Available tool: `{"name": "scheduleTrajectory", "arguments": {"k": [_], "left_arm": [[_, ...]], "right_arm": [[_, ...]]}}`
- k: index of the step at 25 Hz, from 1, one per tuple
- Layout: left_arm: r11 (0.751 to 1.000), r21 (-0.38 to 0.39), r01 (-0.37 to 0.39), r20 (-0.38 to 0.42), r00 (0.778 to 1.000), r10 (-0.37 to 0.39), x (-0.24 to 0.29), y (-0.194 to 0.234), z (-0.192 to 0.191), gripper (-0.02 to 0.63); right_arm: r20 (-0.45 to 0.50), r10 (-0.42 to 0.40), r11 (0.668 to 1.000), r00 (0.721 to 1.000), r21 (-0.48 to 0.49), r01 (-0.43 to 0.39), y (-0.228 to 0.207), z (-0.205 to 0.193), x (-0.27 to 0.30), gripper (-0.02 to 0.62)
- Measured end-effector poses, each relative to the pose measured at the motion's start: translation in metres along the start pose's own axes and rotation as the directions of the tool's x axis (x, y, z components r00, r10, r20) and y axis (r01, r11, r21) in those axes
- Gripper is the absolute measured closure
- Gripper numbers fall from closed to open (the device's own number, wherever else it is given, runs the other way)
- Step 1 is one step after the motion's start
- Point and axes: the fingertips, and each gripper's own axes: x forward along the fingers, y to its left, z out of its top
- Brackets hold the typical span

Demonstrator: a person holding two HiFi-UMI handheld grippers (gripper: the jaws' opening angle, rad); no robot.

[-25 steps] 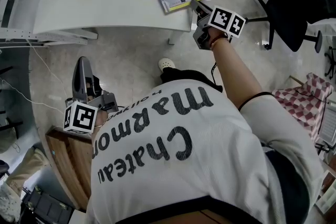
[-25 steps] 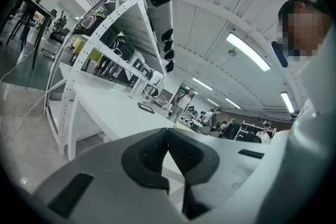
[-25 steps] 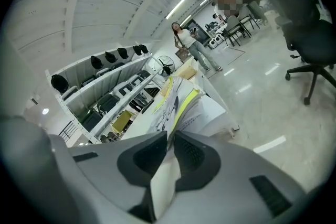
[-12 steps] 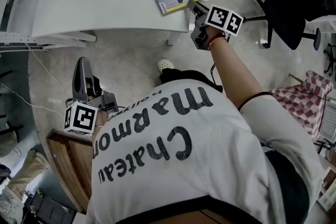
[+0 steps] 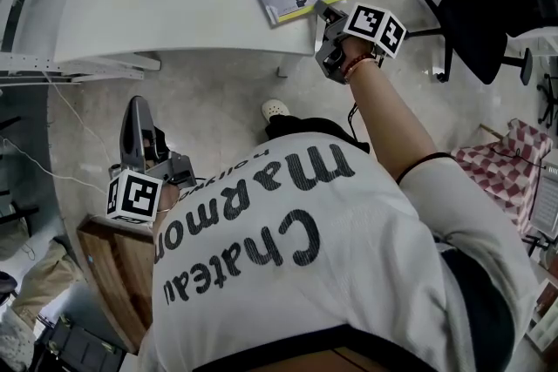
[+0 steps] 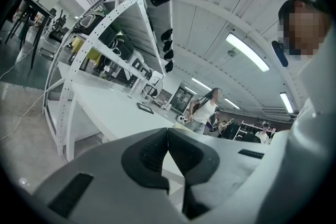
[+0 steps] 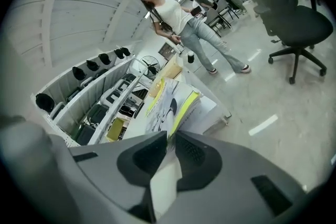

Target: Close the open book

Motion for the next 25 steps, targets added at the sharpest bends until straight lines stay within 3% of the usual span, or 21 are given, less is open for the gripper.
{"name": "scheduleTrajectory", "arguments": {"k": [12,25], "left_arm": [[1.000,0.007,0.006,-0.009,1.000,-0.006,0.004,-0.005,-0.001,0.581],[1.000,0.014,0.013,-0.009,1.000,-0.013,0.011,-0.012,-0.003,0.581]], "right_arm": [[0.003,-0.007,0.986,1.000,0.168,0.006,-0.006,0.002,-0.001,0.554],[-0.005,0.002,0.985,1.000,0.175,-0.001,-0.012,0.005,-0.003,0.554]]}}
